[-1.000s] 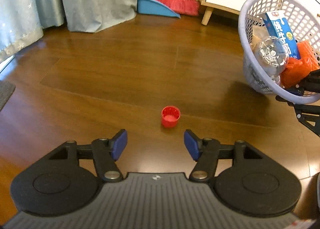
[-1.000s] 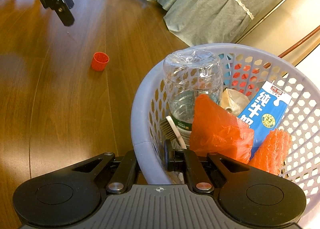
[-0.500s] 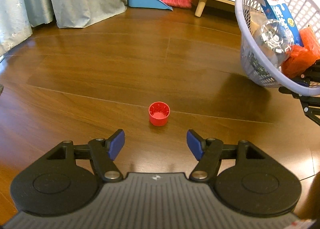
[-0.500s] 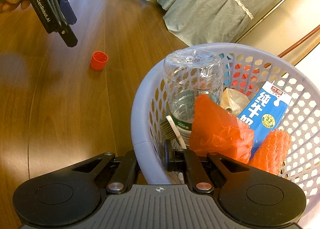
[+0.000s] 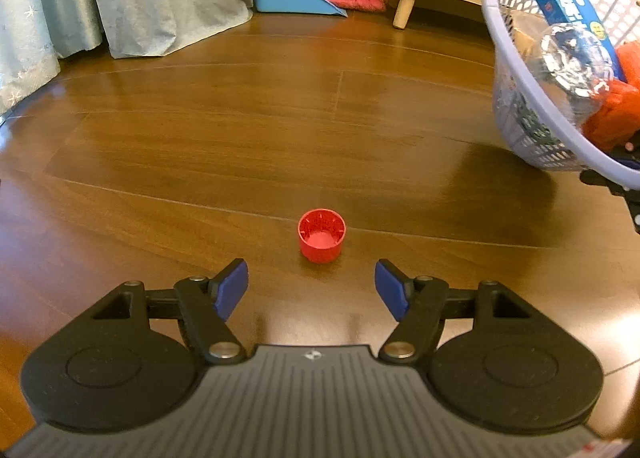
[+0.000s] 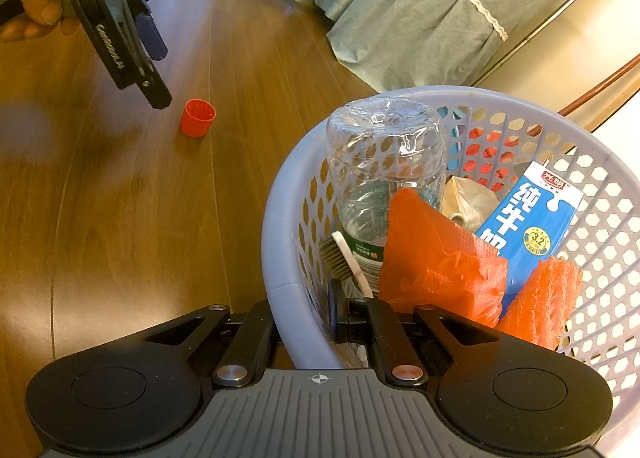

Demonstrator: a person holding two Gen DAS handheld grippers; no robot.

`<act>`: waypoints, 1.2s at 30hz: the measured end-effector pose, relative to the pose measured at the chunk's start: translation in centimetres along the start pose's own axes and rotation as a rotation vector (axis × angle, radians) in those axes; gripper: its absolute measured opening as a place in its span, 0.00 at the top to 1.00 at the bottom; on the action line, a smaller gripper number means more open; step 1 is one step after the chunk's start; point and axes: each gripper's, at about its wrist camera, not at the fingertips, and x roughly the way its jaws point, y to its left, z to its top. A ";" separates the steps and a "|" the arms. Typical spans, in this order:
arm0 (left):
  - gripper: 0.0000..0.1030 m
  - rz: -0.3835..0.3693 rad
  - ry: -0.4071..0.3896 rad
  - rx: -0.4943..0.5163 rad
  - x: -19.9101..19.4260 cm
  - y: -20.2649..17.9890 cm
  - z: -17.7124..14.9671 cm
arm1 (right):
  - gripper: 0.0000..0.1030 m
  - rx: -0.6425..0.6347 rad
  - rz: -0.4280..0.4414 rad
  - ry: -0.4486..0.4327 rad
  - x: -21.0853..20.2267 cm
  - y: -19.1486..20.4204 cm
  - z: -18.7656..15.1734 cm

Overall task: Collect trash
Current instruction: 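Move the open left tool down to the red bottle cap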

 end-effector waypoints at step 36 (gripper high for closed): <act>0.36 0.007 -0.027 0.014 4.7 -0.5 0.5 | 1.00 -0.002 -0.087 0.047 0.3 -3.9 -2.7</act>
